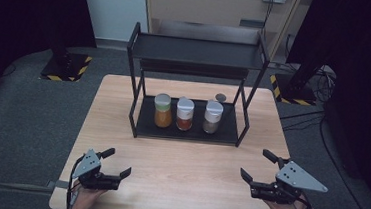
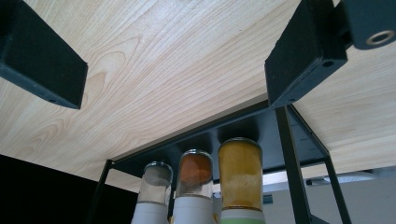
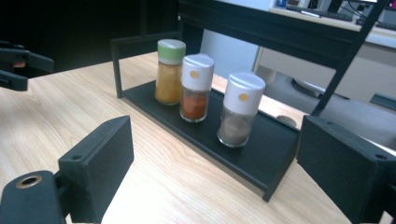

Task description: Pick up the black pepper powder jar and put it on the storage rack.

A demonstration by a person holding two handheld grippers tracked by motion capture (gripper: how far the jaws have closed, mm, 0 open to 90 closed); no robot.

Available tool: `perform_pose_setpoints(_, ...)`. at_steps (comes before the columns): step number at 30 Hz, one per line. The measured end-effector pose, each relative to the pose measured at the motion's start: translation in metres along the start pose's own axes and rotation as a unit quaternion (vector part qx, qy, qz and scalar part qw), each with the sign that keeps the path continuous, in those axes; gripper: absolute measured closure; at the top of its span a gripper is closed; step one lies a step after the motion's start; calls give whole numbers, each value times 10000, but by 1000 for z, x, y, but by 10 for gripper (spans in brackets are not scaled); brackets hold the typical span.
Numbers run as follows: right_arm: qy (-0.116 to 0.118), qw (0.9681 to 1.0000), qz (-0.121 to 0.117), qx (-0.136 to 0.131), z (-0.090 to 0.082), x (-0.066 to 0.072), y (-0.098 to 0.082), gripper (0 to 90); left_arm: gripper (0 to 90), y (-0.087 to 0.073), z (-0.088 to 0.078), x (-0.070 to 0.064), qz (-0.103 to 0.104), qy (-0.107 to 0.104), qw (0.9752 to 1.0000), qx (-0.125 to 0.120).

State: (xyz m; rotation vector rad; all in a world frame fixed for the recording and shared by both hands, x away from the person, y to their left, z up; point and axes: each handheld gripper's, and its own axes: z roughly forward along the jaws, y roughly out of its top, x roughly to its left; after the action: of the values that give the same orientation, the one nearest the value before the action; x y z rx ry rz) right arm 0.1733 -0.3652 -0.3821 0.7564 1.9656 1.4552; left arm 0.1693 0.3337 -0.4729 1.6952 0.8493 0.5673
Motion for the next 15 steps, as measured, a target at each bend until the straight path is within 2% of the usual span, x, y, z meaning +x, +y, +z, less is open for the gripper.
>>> perform_pose_setpoints(3, -5, 9999, 127, 29, 2, -2, -8, 116, 54, 0, 0, 0, -4, 5, 10000, -4)
perform_pose_setpoints(15, -15, 9995, 289, 126, 9, -5, -29, 116, 54, -1, -2, 1, -7, 23, 10000, -26)
